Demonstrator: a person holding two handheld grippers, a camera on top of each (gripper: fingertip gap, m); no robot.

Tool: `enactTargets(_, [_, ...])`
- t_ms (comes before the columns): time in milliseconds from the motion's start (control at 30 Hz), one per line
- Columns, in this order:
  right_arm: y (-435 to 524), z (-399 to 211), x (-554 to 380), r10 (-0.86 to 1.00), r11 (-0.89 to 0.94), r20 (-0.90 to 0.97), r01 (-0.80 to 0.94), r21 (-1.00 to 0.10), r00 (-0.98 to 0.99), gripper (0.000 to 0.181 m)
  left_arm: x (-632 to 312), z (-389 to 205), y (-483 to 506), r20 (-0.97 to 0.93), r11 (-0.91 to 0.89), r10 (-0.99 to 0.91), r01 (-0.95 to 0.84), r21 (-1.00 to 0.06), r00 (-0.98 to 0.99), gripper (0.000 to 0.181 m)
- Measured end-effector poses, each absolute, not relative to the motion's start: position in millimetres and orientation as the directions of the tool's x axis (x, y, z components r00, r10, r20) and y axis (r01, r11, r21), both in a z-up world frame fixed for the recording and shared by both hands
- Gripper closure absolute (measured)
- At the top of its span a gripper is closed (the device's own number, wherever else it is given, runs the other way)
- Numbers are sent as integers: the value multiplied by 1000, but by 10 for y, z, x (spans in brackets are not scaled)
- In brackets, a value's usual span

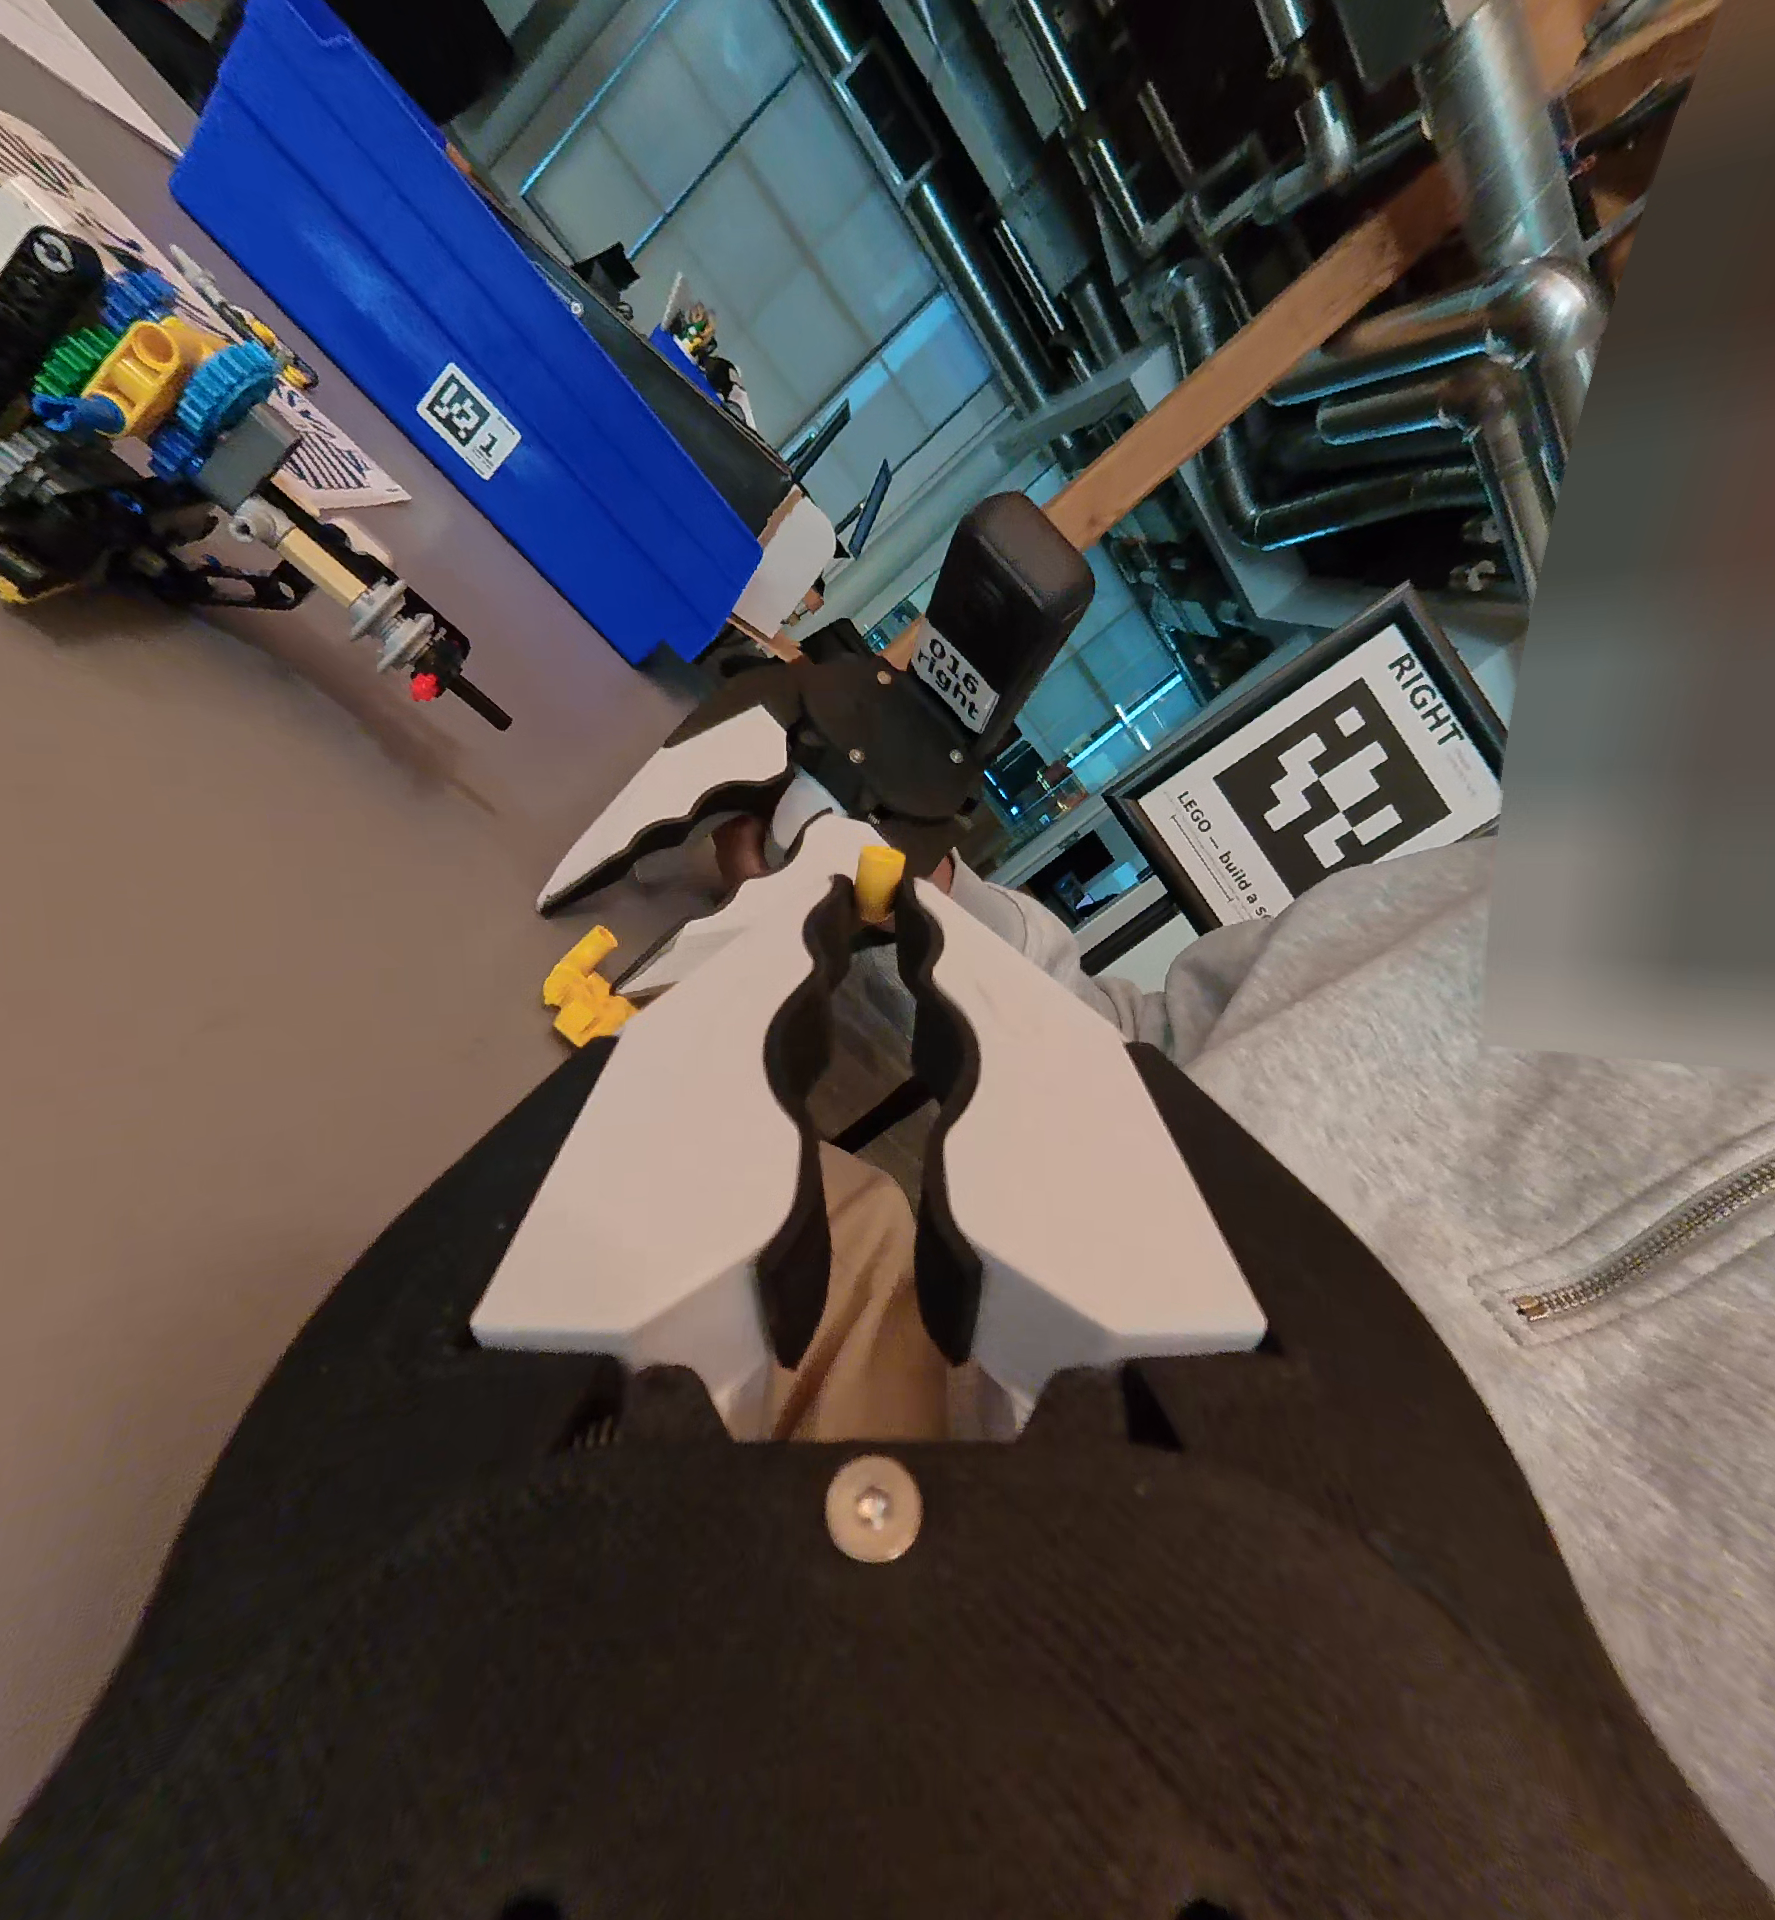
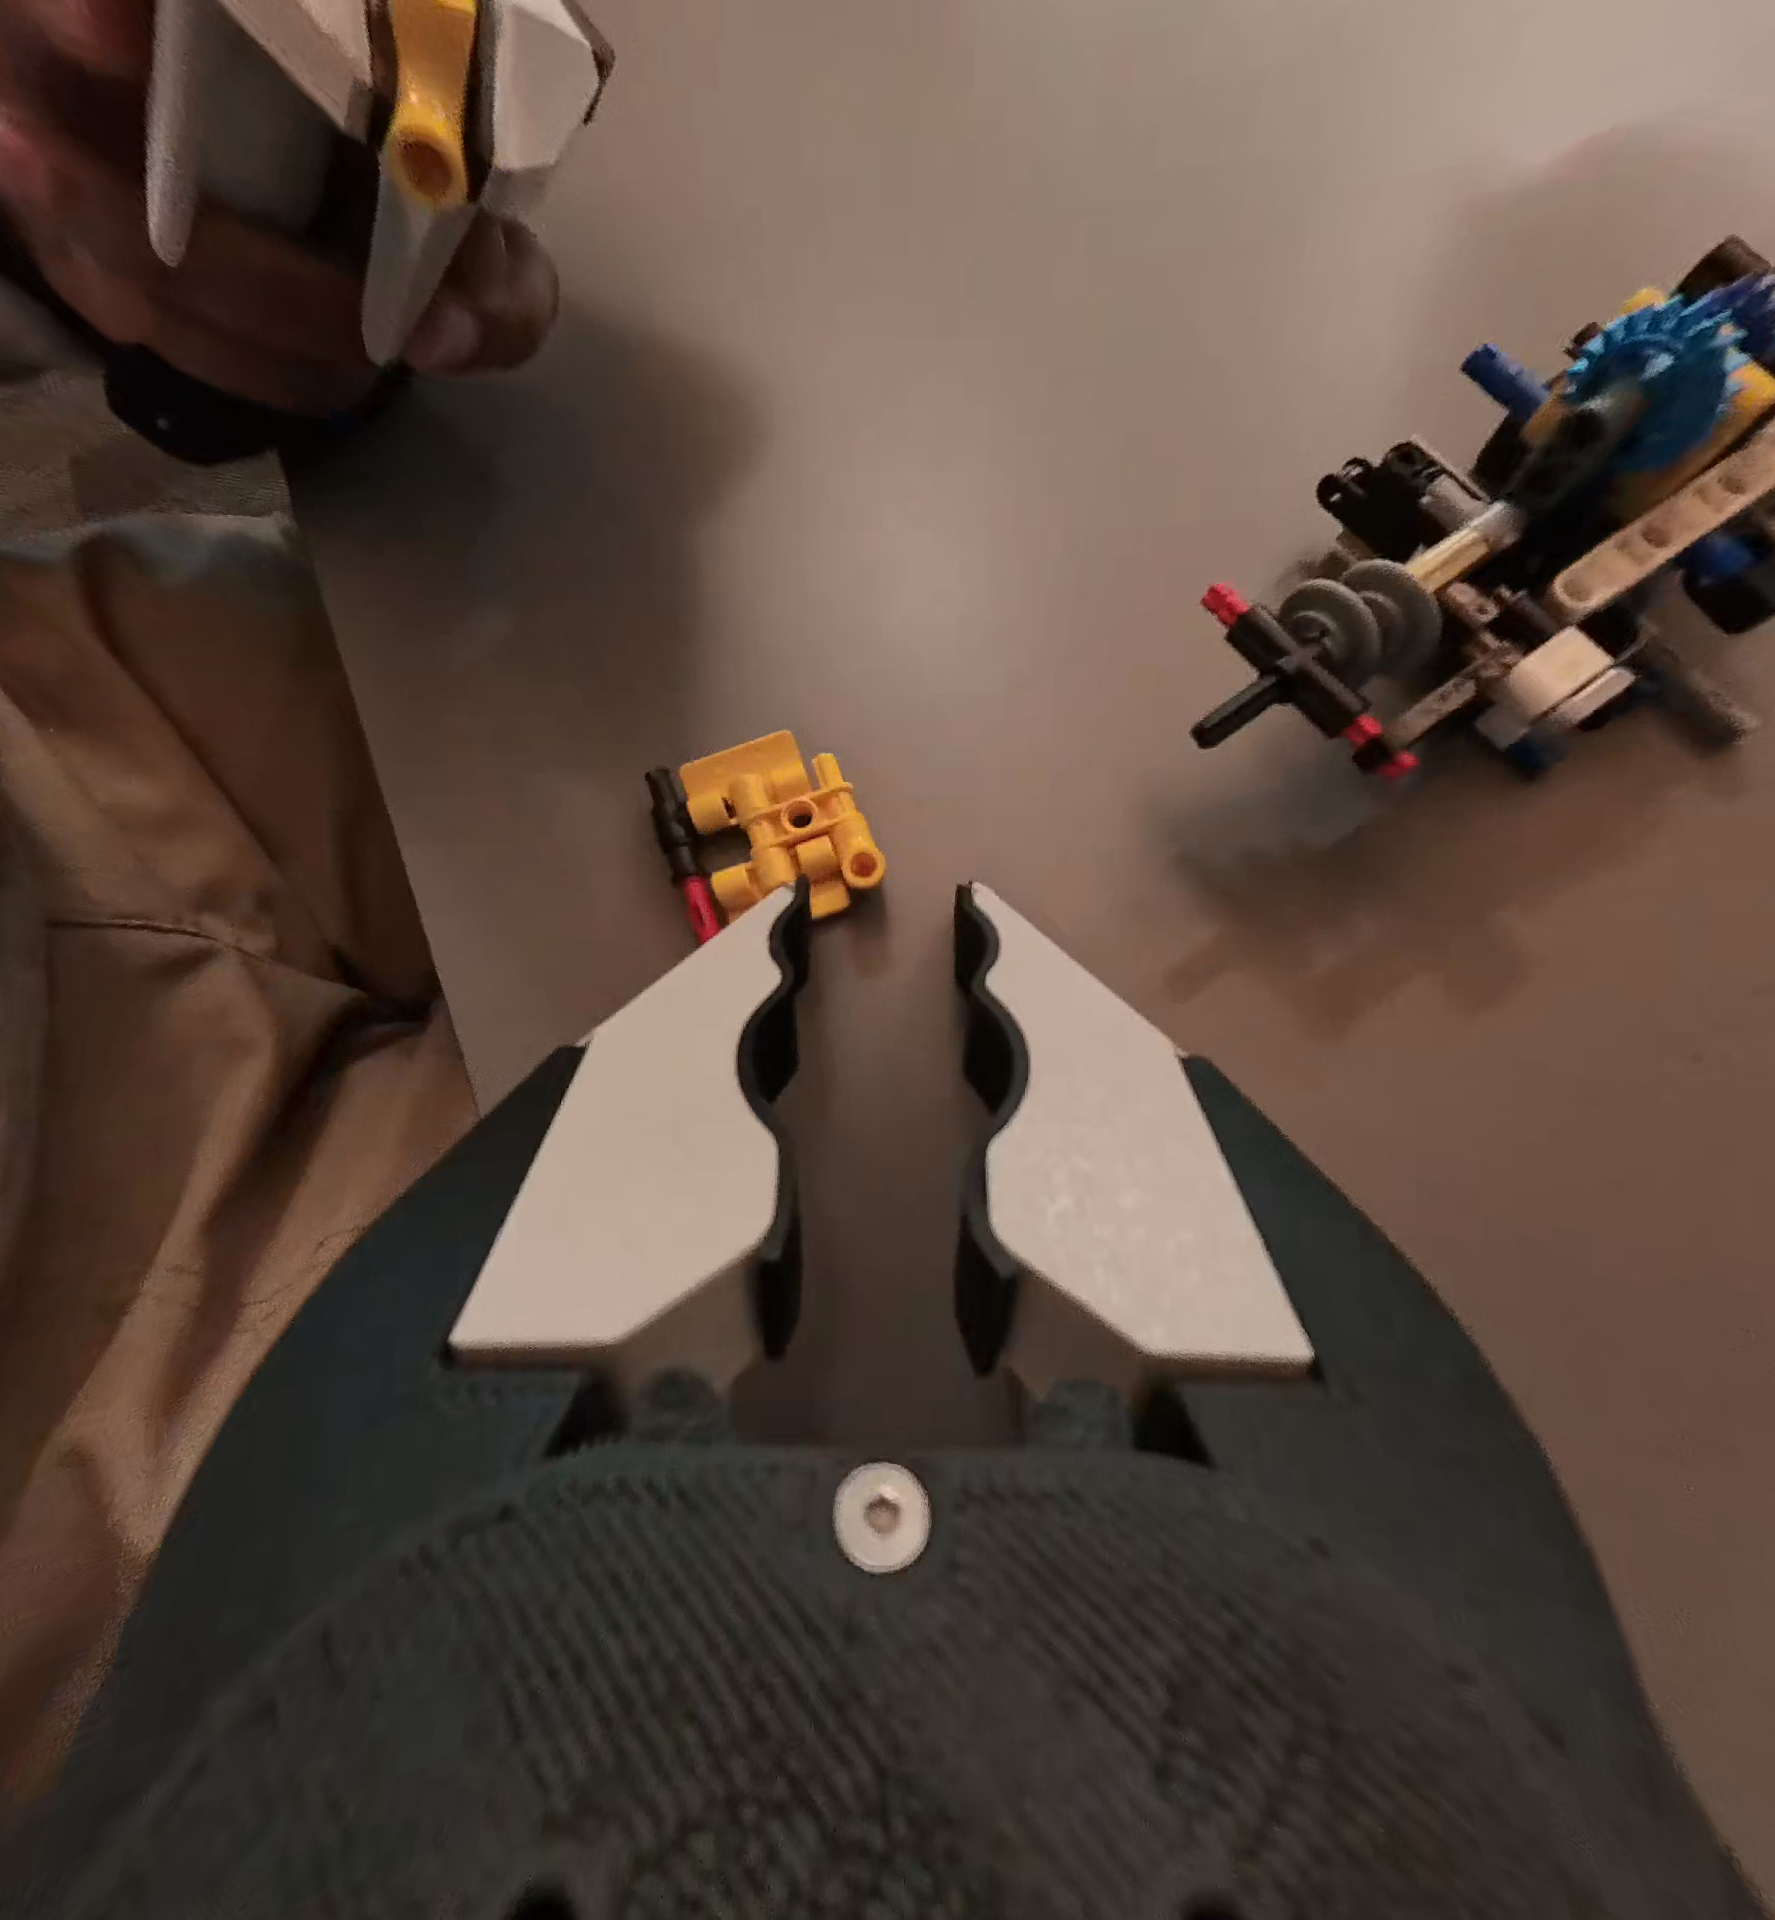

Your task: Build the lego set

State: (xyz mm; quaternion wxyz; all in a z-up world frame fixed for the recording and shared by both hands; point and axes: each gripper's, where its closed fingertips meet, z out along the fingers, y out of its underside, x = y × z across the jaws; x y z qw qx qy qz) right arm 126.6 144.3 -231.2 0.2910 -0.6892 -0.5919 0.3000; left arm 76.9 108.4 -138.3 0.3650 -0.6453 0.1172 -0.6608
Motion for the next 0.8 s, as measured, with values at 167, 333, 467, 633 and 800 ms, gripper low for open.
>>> enactTargets(167, [1428,-2299,1234,992,-122,-104,640,-758,66,154,785,-1388,1066,766,-710,-636,317,-628,93,177])
enactTargets(333, [1440,-2282,1208,993,-117,-111,634,-765,49,156,800,-1398,1055,766,-715,-636,306,-629,91,176])
enactTargets(467, [1447,-2251,1214,991,-129,-127,618,-775,48,156,808,-1405,1053,765,-715,-637,300,-632,95,176])
enactTargets(633, [1446,-2285,1208,993,-115,-110,634,-765,47,162,811,-1412,1055,764,-713,-637,298,-634,101,176])
enactTargets(800, [1455,-2315,1174,997,-76,-49,647,-759,59,174,807,-1414,1058,762,-710,-639,301,-637,107,177])
